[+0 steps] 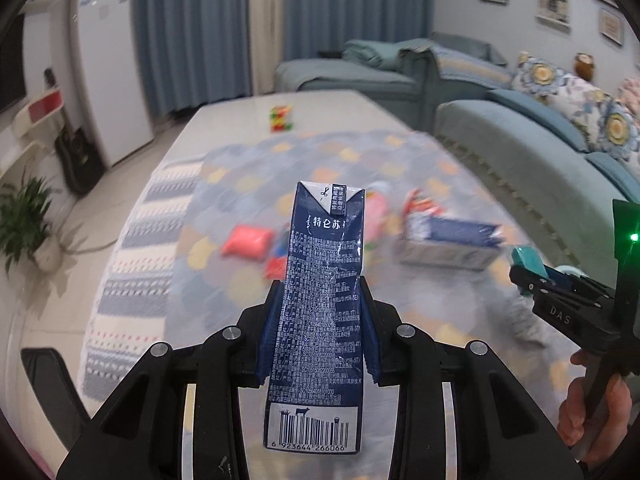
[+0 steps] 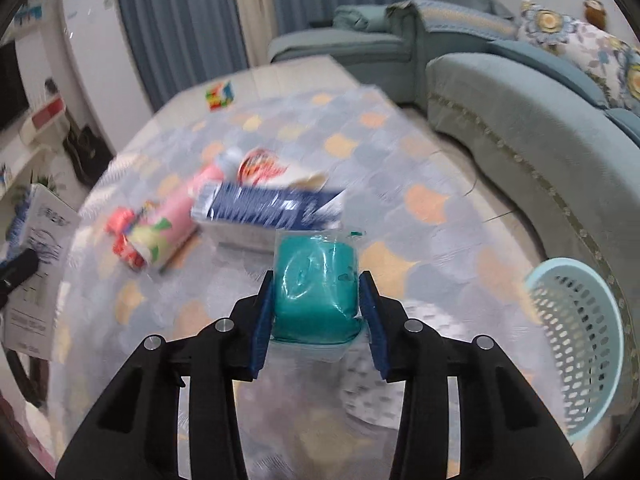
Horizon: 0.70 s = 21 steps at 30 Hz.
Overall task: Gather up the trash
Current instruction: 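Grasp the blue milk carton with the left gripper while the right grasps the teal cup, then carry the milk carton and teal cup over the basket and release both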
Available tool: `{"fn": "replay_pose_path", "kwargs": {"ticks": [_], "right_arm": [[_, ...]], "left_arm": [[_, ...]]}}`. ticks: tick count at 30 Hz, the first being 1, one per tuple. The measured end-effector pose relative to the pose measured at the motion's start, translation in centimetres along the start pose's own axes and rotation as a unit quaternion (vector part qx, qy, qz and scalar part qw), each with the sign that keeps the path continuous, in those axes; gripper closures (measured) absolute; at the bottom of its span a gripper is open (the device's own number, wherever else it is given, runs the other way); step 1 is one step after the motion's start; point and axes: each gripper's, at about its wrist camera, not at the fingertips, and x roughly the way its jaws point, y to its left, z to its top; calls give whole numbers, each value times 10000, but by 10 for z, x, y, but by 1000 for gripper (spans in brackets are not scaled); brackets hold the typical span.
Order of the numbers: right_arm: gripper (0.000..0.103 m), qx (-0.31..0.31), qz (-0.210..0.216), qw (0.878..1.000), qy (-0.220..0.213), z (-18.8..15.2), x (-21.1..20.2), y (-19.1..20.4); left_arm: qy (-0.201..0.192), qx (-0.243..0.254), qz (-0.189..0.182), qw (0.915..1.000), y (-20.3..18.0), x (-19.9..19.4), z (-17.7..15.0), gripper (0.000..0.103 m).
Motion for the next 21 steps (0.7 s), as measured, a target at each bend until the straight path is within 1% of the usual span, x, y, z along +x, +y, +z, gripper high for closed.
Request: {"fn": "replay_pose_path", "kwargs": {"ticks": [3,5,9,11,15,17,19,21], "right_arm": [[65,197,-138,9993,-275,8,-29,-23],[65,397,-281,9976,-499,13,-52,-46],[65,693,-543,9931,-773,17,-86,-88],[65,796,-699,9903,-901,17,-102,-109],[65,878,-1107,9845,-1036,13,-127,-147],[65,879,-1378,9807,-1070,8,-135,-165],[65,921,-1521,9783,-1059,4,-139,-180],[65,1045,-1619,9763,-982,-3,-140,-200]], "left_arm": [[-192,116,-190,9996,-24,-12,11,70],[-345,187,-400,9984,-45,-22,20,70],[-514,301,-731,9955,-83,-31,34,70],[-538,345,-936,9936,-105,-33,40,70],[-548,431,-1350,9884,-149,-30,43,70],[-553,480,-1585,9846,-174,-27,43,70],[-520,535,-1797,9809,-197,-23,42,70],[-476,607,-1929,9782,-217,-19,38,70]]}}
